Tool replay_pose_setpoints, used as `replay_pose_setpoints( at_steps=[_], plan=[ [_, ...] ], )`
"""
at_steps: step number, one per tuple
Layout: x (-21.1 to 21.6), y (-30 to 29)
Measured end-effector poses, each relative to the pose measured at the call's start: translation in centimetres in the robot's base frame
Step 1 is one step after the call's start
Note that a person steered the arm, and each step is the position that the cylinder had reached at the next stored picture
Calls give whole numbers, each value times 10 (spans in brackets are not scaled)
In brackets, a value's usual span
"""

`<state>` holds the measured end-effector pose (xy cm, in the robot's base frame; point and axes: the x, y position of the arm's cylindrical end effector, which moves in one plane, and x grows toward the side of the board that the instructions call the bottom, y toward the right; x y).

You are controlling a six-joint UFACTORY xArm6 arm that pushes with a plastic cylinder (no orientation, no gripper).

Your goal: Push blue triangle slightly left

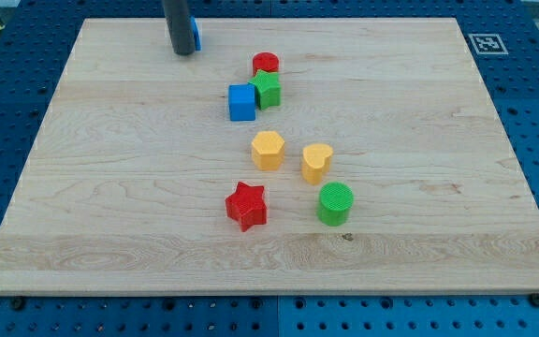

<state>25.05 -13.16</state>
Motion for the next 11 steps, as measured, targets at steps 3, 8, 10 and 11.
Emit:
replay_pose_setpoints(
  at_steps=[3,8,10,11],
  plan=[
    [-13,58],
    [-59,-37],
    [-59,-14],
    [-58,43]
  ],
)
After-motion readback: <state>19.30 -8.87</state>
